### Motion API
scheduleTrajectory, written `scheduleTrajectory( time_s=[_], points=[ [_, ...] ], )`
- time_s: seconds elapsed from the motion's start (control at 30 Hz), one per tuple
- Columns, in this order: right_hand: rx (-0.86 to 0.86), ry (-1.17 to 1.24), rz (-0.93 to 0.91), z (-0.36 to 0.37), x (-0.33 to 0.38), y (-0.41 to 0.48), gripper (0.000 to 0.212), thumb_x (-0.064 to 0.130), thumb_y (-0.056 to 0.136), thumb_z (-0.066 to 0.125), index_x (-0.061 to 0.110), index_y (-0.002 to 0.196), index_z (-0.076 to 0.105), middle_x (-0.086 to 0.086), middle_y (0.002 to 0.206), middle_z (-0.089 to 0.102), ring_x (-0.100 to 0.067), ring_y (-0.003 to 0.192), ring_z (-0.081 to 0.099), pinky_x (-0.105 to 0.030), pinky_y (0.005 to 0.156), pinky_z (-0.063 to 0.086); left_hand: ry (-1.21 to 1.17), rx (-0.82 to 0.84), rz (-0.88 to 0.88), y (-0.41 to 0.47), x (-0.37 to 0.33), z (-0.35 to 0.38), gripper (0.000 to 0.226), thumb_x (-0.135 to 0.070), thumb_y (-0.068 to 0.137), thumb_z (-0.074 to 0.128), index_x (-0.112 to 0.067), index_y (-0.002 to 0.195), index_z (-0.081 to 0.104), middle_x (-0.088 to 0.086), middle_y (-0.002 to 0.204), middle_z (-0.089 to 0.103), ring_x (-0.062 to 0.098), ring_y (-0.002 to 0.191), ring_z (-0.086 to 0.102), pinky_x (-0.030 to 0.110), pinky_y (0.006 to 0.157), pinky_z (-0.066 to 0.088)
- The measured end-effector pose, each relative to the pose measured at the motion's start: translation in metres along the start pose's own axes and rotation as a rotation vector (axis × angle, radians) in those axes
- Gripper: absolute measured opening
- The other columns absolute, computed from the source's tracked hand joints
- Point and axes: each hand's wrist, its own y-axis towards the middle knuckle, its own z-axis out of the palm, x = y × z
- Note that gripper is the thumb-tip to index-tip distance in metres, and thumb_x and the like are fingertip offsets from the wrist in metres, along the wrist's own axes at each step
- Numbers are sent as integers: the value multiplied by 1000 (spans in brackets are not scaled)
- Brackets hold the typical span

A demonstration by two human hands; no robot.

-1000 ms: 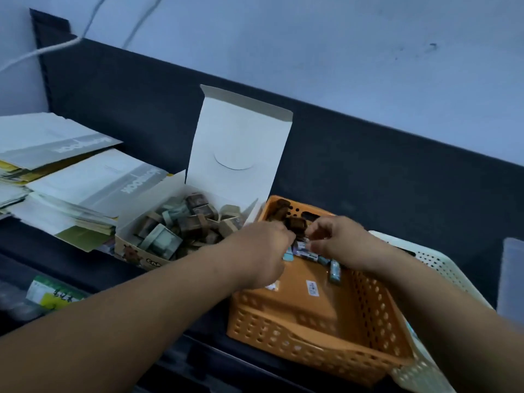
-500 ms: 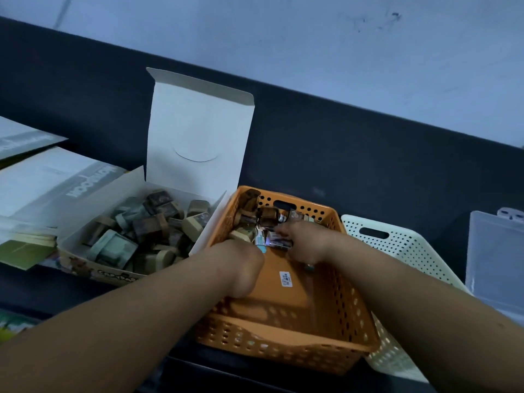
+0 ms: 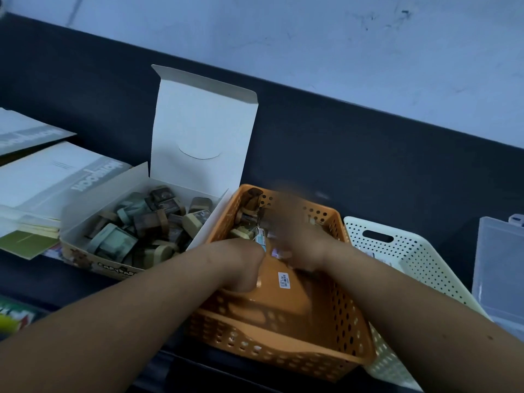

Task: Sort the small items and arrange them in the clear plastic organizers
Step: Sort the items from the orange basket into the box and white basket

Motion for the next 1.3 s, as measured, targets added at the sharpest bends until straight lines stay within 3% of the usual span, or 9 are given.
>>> scheduleTrajectory(
  time_s=[0.13, 0.23, 0.33, 0.43, 0.63, 0.77, 0.93, 1.13, 1.3],
  points=[
    [46, -38, -21, 0, 1, -1, 30, 14, 87, 61, 20, 117, 58, -2, 109, 62, -23, 101, 58, -34, 81, 50, -57, -1, -30, 2, 1, 2, 26, -15, 92, 51, -12, 115, 61, 7, 113, 62, 23, 103, 58, 31, 85, 47],
    [36, 6, -48, -3, -1, -4, 6, 17, 90, 58, 22, 92, 55, -1, 93, 59, -21, 89, 56, -31, 69, 44, -132, -19, -41, 4, 3, 2, 23, -17, 91, 55, -14, 113, 62, 5, 113, 63, 22, 103, 59, 32, 89, 48],
    [31, 149, -49, -4, -5, -8, 16, 20, 88, 63, 22, 76, 52, 2, 79, 54, -17, 74, 51, -28, 61, 39, -199, -57, -46, 4, 6, -2, 24, -19, 94, 52, -10, 114, 63, 6, 110, 64, 21, 100, 59, 35, 91, 47],
    [1, 428, -41, -10, -13, -16, 3, 13, 86, 62, 14, 84, 63, -3, 81, 62, -14, 70, 54, -27, 61, 45, -330, -75, -53, 4, 7, -8, 22, -15, 93, 52, -8, 109, 65, 14, 104, 67, 23, 88, 62, 34, 79, 50],
    [-156, 647, -75, -31, -26, -45, 14, 13, 88, 60, 23, 79, 62, 10, 73, 59, -6, 64, 52, -21, 59, 42, -497, -179, -59, 1, -9, -28, 27, -23, 95, 54, -17, 121, 60, -6, 92, 57, 14, 87, 62, 25, 69, 55],
    [-281, 786, -29, -45, -58, -74, 6, 14, 89, 62, 16, 89, 68, 2, 76, 63, -8, 65, 52, -23, 61, 43, -564, -251, -7, -3, -35, -47, 14, -27, 94, 57, -22, 103, 66, 1, 90, 69, 15, 79, 62, 24, 67, 49],
    [-273, 791, 120, -37, -111, -116, 9, 11, 91, 60, 12, 95, 67, -7, 82, 68, -17, 69, 57, -31, 64, 47, -693, -312, 100, 11, -87, -52, 1, -22, 90, 64, -22, 90, 63, 0, 79, 63, 13, 69, 60, 25, 58, 48],
    [-231, 552, 254, -24, -148, -150, 16, 21, 91, 64, 23, 106, 67, 7, 95, 68, -7, 86, 62, -22, 75, 49, -656, -270, 175, 40, -142, -37, 14, -25, 88, 66, -19, 101, 63, 4, 93, 64, 19, 87, 61, 37, 83, 56],
    [-336, 539, 224, -30, -141, -149, 19, 21, 91, 63, 22, 110, 65, 9, 96, 66, -12, 89, 63, -34, 86, 54, -555, -347, 114, 28, -123, -44, 24, -24, 89, 63, -18, 112, 64, 2, 98, 64, 21, 92, 63, 40, 86, 55]
  ],
)
